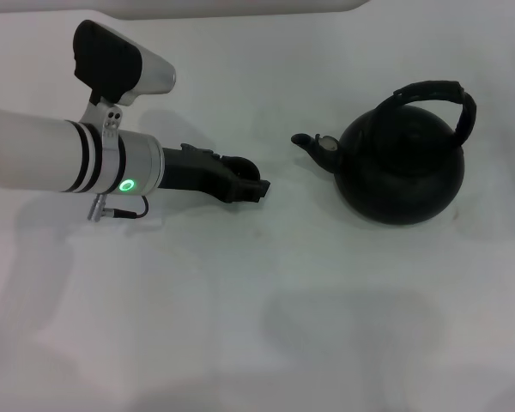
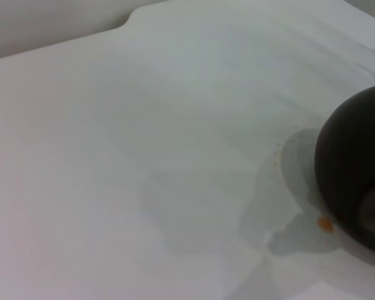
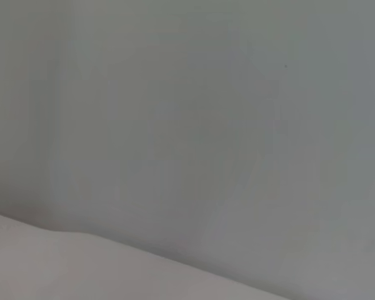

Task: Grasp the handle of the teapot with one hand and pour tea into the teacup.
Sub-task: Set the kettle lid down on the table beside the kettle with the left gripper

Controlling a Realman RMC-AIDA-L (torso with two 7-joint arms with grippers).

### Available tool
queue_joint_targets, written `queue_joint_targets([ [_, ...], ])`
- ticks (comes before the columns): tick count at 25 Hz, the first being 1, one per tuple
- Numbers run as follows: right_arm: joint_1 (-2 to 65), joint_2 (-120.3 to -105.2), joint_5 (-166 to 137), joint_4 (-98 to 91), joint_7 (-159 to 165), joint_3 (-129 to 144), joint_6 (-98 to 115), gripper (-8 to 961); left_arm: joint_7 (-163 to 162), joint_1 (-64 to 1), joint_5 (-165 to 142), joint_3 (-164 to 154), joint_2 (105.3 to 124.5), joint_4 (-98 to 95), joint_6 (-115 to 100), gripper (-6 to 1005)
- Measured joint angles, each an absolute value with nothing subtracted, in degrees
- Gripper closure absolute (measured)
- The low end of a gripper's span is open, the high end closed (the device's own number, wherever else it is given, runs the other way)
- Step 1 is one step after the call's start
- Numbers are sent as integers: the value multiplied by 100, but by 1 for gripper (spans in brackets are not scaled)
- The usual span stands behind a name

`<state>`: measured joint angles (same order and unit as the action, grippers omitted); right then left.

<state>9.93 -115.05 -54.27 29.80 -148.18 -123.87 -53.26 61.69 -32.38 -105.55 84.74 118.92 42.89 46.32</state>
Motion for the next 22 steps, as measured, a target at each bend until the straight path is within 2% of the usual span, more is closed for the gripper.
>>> queue_joint_targets([
  [13, 993, -11505, -5420, 2979, -14818, -12387, -5327, 145, 6170, -3174, -10661, 8473, 11900, 4347, 4442, 271],
  [18, 1016, -11505, -5416, 2980, -14822, -12393, -5307, 145, 6170, -3171, -10671, 8471, 11900, 4364, 4387, 168],
  [22, 1035, -11504, -5419, 2978, -14832, -12393, -5277, 144, 6170, -3151, -10689, 8471, 11900, 4450, 4384, 168],
])
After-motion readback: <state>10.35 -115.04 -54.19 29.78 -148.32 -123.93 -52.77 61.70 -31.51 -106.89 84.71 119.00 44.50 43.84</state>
